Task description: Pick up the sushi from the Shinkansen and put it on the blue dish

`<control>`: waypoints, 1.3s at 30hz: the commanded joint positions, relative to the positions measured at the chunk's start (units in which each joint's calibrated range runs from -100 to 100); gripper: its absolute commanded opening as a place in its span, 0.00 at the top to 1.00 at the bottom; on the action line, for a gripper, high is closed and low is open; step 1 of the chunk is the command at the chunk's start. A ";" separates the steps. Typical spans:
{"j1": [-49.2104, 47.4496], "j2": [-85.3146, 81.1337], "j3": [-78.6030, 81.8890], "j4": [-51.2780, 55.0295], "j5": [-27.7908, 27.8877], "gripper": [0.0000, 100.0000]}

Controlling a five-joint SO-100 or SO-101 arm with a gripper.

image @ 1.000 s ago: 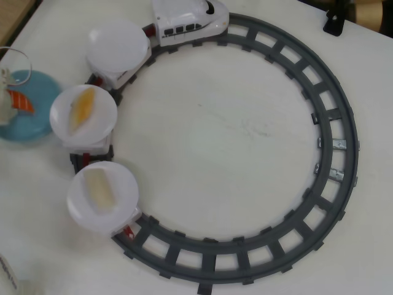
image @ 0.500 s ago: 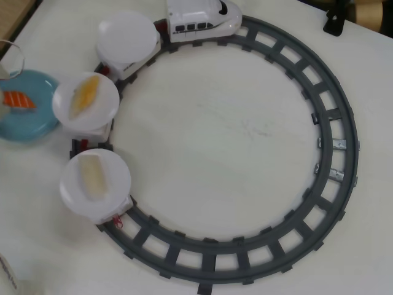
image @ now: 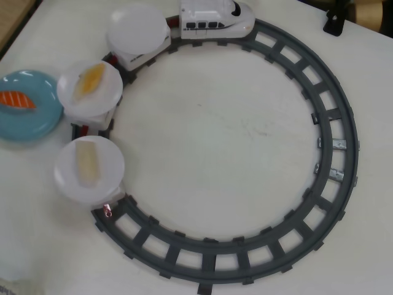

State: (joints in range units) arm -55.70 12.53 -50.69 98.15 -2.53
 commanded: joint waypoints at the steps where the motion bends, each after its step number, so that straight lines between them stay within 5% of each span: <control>1: 3.15 -12.90 8.31 0.24 0.02 0.77; 12: 7.99 -56.86 77.65 -33.06 0.18 0.77; 16: 9.66 -67.07 92.07 -37.39 0.13 0.77; 25: 9.75 -75.20 108.04 -41.04 0.13 0.77; 39: 7.11 -83.74 110.02 -39.51 0.13 0.77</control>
State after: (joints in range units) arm -46.79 -70.39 59.56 58.66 -2.53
